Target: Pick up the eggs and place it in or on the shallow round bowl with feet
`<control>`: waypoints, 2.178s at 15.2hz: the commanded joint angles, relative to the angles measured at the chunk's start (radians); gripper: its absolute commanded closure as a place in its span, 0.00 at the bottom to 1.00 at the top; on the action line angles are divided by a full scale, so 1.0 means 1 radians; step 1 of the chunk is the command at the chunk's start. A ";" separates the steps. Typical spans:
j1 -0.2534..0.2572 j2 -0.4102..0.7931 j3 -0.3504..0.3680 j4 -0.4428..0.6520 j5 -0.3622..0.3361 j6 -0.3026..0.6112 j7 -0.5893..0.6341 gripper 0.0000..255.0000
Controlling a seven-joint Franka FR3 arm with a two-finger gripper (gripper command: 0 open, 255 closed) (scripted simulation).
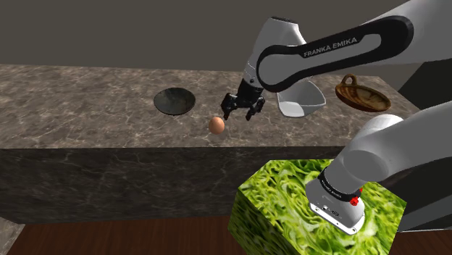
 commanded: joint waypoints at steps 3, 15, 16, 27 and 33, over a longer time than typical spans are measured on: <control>-0.020 0.159 0.089 0.031 0.018 0.220 0.109 0.00; -0.040 0.338 0.145 0.049 -0.007 0.407 0.155 0.00; -0.040 0.338 0.145 0.049 -0.007 0.407 0.155 0.00; -0.040 0.338 0.145 0.048 -0.006 0.407 0.154 1.00; -0.040 0.296 0.139 0.060 -0.009 0.355 0.161 1.00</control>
